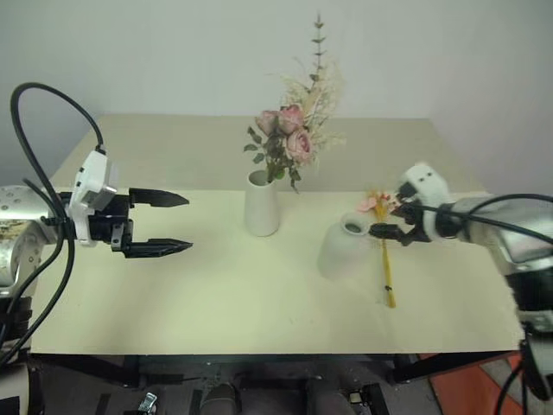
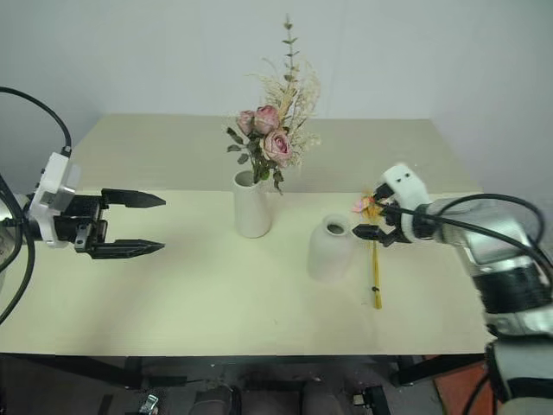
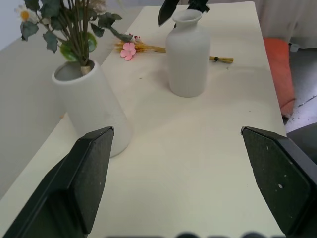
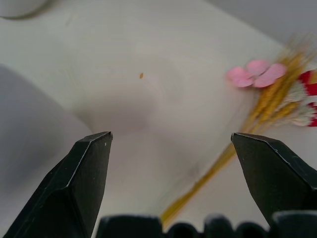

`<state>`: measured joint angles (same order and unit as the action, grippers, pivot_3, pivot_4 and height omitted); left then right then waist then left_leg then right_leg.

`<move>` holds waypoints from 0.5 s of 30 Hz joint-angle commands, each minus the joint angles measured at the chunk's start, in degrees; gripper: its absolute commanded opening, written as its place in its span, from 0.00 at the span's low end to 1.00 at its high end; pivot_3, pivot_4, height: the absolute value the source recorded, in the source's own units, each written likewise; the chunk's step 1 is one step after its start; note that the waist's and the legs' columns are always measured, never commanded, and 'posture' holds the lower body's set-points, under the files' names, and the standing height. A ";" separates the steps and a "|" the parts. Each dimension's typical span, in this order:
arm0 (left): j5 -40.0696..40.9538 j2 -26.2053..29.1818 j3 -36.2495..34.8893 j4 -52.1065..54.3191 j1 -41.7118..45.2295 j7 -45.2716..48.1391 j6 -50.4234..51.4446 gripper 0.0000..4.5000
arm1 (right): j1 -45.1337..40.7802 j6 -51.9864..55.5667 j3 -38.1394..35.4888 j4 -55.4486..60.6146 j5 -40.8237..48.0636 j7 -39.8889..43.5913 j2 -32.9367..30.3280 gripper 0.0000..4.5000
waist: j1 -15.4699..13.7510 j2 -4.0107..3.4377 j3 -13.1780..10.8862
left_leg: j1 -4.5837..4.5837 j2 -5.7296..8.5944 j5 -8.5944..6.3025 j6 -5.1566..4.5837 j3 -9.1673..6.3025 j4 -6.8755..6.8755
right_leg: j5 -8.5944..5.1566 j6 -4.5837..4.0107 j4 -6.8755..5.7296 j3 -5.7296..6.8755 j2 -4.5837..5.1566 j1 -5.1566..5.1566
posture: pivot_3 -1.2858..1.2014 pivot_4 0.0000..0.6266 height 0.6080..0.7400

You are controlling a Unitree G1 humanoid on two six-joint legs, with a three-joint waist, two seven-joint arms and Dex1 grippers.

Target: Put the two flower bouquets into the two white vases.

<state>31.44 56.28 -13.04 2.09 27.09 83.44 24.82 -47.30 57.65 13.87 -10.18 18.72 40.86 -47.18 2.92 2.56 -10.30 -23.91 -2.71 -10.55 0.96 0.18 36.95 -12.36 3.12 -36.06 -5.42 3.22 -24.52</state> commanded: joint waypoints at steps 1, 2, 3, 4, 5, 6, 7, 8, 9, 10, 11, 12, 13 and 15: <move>2.03 1.50 -3.81 5.11 -3.34 -1.41 0.31 0.99 | -3.48 -1.82 1.65 -7.98 -5.78 -2.12 1.94 1.00 | -0.24 0.00 0.00 | -0.09 0.00 0.00 0.00 0.01 0.00 | 0.04 -0.07 0.00 0.01 0.01 -0.06 | 0.52 0.24 1.00; 2.59 1.65 -4.70 6.24 -4.70 -1.81 0.72 0.99 | -4.14 -2.14 1.36 -9.96 -6.66 -2.73 2.81 1.00 | -0.29 0.00 0.00 | -0.20 0.00 -0.01 -0.01 0.01 -0.01 | 0.04 -0.13 0.00 0.02 0.01 -0.16 | 0.52 0.24 1.00; 3.11 1.88 -5.74 7.41 -6.22 -2.15 1.16 0.99 | -4.59 -2.79 1.37 -11.37 -7.90 -3.28 3.35 1.00 | -0.43 0.00 0.00 | -0.41 0.00 -0.02 -0.02 0.01 -0.02 | 0.05 -0.16 -0.01 0.02 0.01 -0.40 | 0.52 0.24 1.00; 3.64 2.10 -6.66 8.46 -7.52 -2.53 1.63 0.99 | -4.86 -2.97 0.89 -12.06 -8.41 -3.43 3.57 1.00 | -0.47 0.00 0.00 | -0.65 0.01 -0.02 -0.02 0.01 -0.02 | 0.06 -0.18 -0.07 0.03 0.02 -0.63 | 0.52 0.24 1.00; 4.10 2.34 -7.57 9.35 -8.76 -2.91 2.08 0.99 | -5.14 -2.60 0.31 -12.43 -8.70 -3.33 3.67 1.00 | -0.49 -0.01 0.00 | -0.77 0.00 -0.02 -0.02 0.00 -0.02 | 0.06 -0.18 -0.09 0.05 0.02 -0.76 | 0.52 0.24 1.00; 4.46 2.54 -8.32 10.22 -9.82 -3.39 2.55 0.99 | -5.24 -2.18 0.00 -12.51 -8.99 -3.15 3.52 1.00 | -0.49 -0.01 0.00 | -0.80 0.00 -0.03 -0.03 0.00 -0.05 | 0.05 -0.18 -0.10 0.07 0.02 -0.79 | 0.52 0.24 1.00; 4.68 2.71 -8.91 10.89 -10.71 -3.84 2.87 0.99 | -5.38 -1.30 -0.36 -12.72 -9.01 -2.95 3.45 1.00 | -0.44 -0.01 0.00 | -0.80 0.00 -0.05 -0.07 0.00 -0.06 | 0.05 -0.18 -0.09 0.07 0.02 -0.79 | 0.52 0.24 1.00; 4.89 2.78 -9.36 11.45 -11.39 -4.16 3.03 0.99 | -5.27 -0.57 -0.57 -12.83 -9.20 -2.81 3.36 1.00 | -0.42 -0.01 0.00 | -0.80 -0.01 -0.05 -0.07 0.00 -0.06 | 0.04 -0.19 -0.08 0.09 0.01 -0.79 | 0.52 0.24 1.00; 5.37 2.82 -9.71 12.02 -11.89 -4.58 3.46 0.99 | -4.86 -0.25 -0.63 -12.85 -9.68 -2.96 3.25 1.00 | -0.38 -0.01 0.00 | -0.78 -0.01 -0.06 -0.07 0.00 -0.06 | 0.05 -0.19 -0.09 0.09 0.01 -0.77 | 0.52 0.24 1.00; 5.82 2.91 -9.92 12.39 -12.23 -4.86 3.78 0.99 | -4.55 -0.03 -0.89 -12.90 -10.05 -3.25 3.32 1.00 | -0.36 -0.01 0.00 | -0.76 -0.01 -0.05 -0.07 0.00 -0.06 | 0.05 -0.20 -0.08 0.09 0.02 -0.75 | 0.52 0.24 1.00; 6.18 3.06 -9.98 12.58 -12.40 -4.94 3.92 0.99 | -4.51 0.69 -1.65 -13.24 -9.95 -3.59 3.66 1.00 | -0.36 -0.01 0.00 | -0.71 -0.01 -0.05 -0.07 0.00 -0.05 | 0.05 -0.20 -0.08 0.09 0.01 -0.71 | 0.52 0.24 1.00; 6.48 3.24 -9.94 12.86 -12.42 -5.03 4.10 0.99 | -4.41 0.94 -1.84 -13.23 -10.12 -3.62 3.67 1.00 | -0.37 -0.01 0.00 | -0.70 -0.01 -0.05 -0.07 0.00 -0.04 | 0.05 -0.19 -0.08 0.09 0.01 -0.70 | 0.52 0.24 1.00; 6.56 3.42 -9.75 12.86 -12.12 -5.00 4.06 0.99 | -4.45 1.39 -2.48 -13.24 -10.02 -4.05 3.95 1.00 | -0.36 -0.01 0.00 | -0.67 -0.01 -0.05 -0.07 0.00 -0.03 | 0.05 -0.17 -0.10 0.09 0.01 -0.68 | 0.52 0.24 1.00; 6.91 3.61 -9.25 12.79 -11.21 -5.20 4.14 0.99 | -4.53 2.14 -2.82 -12.77 -9.94 -4.15 4.01 1.00 | -0.30 -0.01 0.00 | -0.56 -0.01 -0.04 -0.07 0.00 -0.02 | 0.03 -0.07 -0.12 0.09 0.00 -0.62 | 0.52 0.24 1.00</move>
<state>37.22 58.67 -21.29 13.24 14.91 78.56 28.85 -50.92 58.91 13.30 -23.98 9.67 37.23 -42.67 2.61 2.55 -10.31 -24.40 -2.72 -10.59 0.89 0.19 36.93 -12.33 3.08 -36.21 -5.35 3.21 -25.10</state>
